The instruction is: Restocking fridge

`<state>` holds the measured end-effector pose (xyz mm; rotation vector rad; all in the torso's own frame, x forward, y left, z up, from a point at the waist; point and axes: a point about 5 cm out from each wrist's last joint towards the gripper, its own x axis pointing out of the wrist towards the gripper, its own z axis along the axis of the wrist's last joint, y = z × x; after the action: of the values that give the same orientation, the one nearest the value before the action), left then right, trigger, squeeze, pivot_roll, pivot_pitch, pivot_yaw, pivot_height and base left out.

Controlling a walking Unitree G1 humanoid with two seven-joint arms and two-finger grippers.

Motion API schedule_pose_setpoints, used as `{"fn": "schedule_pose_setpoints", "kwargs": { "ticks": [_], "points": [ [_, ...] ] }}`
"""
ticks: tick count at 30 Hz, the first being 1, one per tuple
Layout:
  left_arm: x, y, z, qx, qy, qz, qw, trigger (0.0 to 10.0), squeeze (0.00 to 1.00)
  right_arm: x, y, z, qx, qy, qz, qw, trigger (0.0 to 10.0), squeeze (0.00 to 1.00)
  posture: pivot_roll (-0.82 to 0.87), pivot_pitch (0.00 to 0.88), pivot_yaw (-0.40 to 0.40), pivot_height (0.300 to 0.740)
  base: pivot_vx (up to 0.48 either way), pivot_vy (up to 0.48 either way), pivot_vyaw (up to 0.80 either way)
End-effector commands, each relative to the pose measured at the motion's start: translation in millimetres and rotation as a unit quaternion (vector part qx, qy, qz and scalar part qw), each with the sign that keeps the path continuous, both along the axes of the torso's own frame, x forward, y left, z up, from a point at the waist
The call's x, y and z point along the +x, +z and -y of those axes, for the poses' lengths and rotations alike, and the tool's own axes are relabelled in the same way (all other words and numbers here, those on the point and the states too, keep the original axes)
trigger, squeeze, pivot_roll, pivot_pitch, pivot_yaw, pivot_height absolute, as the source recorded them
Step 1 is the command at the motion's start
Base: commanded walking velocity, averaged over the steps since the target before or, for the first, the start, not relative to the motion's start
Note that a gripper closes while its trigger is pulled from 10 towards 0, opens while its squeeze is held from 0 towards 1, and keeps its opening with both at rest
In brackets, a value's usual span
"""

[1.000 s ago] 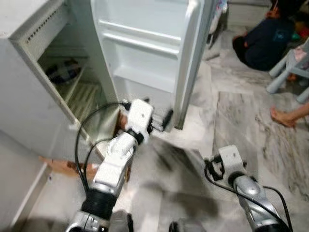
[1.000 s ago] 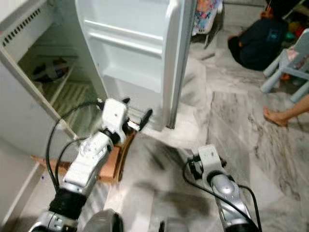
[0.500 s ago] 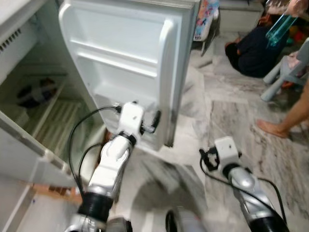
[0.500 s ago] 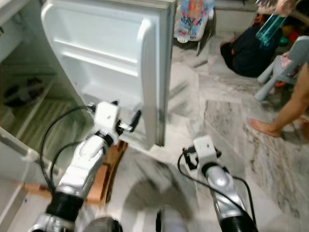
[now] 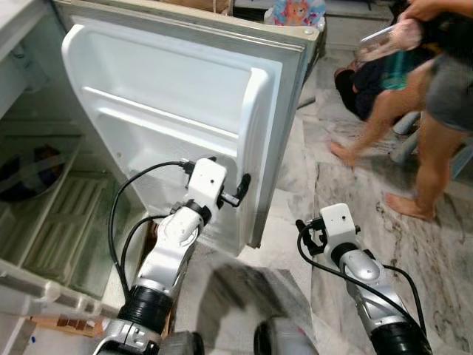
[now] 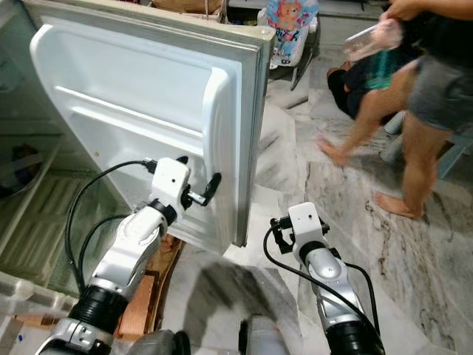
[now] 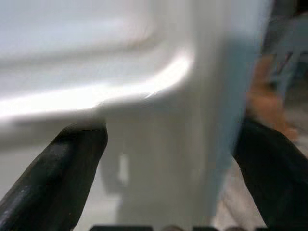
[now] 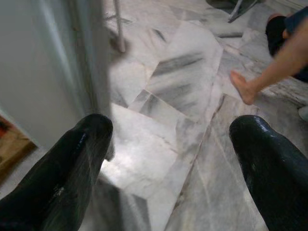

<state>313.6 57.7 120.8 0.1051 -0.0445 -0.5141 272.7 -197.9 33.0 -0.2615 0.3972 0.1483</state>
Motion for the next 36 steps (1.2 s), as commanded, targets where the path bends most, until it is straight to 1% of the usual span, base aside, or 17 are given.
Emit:
{"fn": "schedule_pose_setpoints", "kwargs": {
  "ticks": [1,7,9,10,13,14,15,16,17,18,19,24,30,33,34,35,36],
  "points": [
    [3.1,2.2,-1.4,0.008,0.000,0.008,1.000,10.0,0.00,1.2,0.8,-2.6,0.005,0.001,0.004,1.000,10.0,0.00,-0.03,0.115,-0.014,0.740,0.458,0.000,0.00],
    [6.8,5.9,3.9,0.007,-0.008,0.015,1.000,10.0,0.00,1.8,0.9,-3.2,0.005,0.000,0.006,1.000,10.0,0.00,-0.03,0.114,-0.011,0.740,0.458,0.000,0.00],
    [7.3,5.7,4.0,0.009,-0.002,0.016,1.000,10.0,0.00,1.5,0.4,-2.6,0.005,-0.001,0.006,1.000,10.0,0.00,-0.03,0.114,-0.011,0.740,0.424,0.000,0.00],
    [7.2,6.0,3.6,0.003,0.003,0.018,1.000,10.0,0.00,1.4,0.3,-2.4,0.005,-0.001,0.006,1.000,10.0,0.00,-0.03,0.114,-0.011,0.740,0.000,0.000,0.00],
    [6.1,2.6,-1.1,0.007,0.012,0.013,1.000,10.0,0.00,1.7,-0.2,-2.8,0.006,-0.001,0.006,1.000,10.0,0.00,-0.03,0.112,-0.012,0.740,0.000,0.000,0.00],
    [4.4,-0.7,-5.9,0.012,0.021,0.010,1.000,10.0,0.00,1.9,-0.3,-2.8,0.006,-0.001,0.006,1.000,10.0,0.00,-0.02,0.112,-0.012,0.740,0.000,0.000,0.00],
    [4.4,-0.7,-5.9,0.012,0.021,0.010,1.000,10.0,0.00,1.9,-0.3,-2.8,0.006,-0.001,0.006,1.000,10.0,0.00,-0.02,0.112,-0.012,0.740,0.000,0.000,0.00],
    [0.4,-5.4,-13.5,0.012,0.028,0.003,1.000,10.0,0.00,2.2,-0.3,-2.9,0.006,-0.001,0.007,1.000,10.0,0.00,-0.02,0.113,-0.011,0.740,0.000,0.000,0.00],
    [-1.0,-6.9,-16.0,0.011,0.031,0.001,0.999,10.0,0.00,2.4,-0.4,-3.0,0.006,-0.001,0.007,1.000,10.0,0.00,-0.02,0.113,-0.011,0.740,0.000,0.000,0.00],
    [-5.3,-11.5,-24.2,0.013,0.043,-0.006,0.999,10.0,0.00,2.7,-0.4,-3.3,0.006,-0.001,0.007,1.000,10.0,0.00,-0.01,0.114,-0.011,0.740,0.000,0.000,0.00],
    [-7.5,-13.6,-28.4,0.014,0.050,-0.009,0.999,10.0,0.00,3.0,-0.5,-3.5,0.006,0.000,0.007,1.000,10.0,0.00,-0.01,0.114,-0.011,0.740,0.000,0.000,0.00],
    [-17.2,-18.7,-44.1,0.015,0.073,-0.011,0.997,10.0,0.00,4.7,-0.8,-4.8,0.006,0.003,0.006,1.000,10.0,0.00,0.00,0.116,-0.014,0.740,0.000,0.000,0.00],
    [-23.6,-18.9,-48.1,0.018,0.084,-0.008,0.996,10.0,0.00,6.3,-0.2,-4.6,0.005,0.004,0.008,1.000,10.0,0.00,0.00,0.117,-0.013,0.740,0.000,0.000,0.00],
    [-34.4,-22.3,-57.8,0.016,0.109,-0.015,0.994,10.0,0.00,8.2,2.0,-2.8,0.004,0.001,0.014,1.000,10.0,0.00,0.02,0.122,-0.007,0.740,0.000,0.000,0.00],
    [-34.4,-22.3,-57.8,0.016,0.109,-0.015,0.994,10.0,0.00,8.2,2.0,-2.8,0.004,0.001,0.014,1.000,10.0,0.00,0.02,0.122,-0.007,0.740,0.000,0.000,0.00],
    [-38.9,-23.2,-63.5,0.022,0.123,-0.016,0.992,10.0,0.00,9.6,4.4,-2.0,0.005,-0.001,0.021,1.000,10.0,0.00,0.03,0.127,-0.004,0.740,0.000,0.000,0.00],
    [-46.9,-23.3,-74.1,0.033,0.147,-0.016,0.988,10.0,0.00,12.3,10.0,-1.6,0.012,-0.005,0.037,0.999,10.0,0.00,0.05,0.132,-0.002,0.740,0.000,0.000,0.00]
  ]
}}
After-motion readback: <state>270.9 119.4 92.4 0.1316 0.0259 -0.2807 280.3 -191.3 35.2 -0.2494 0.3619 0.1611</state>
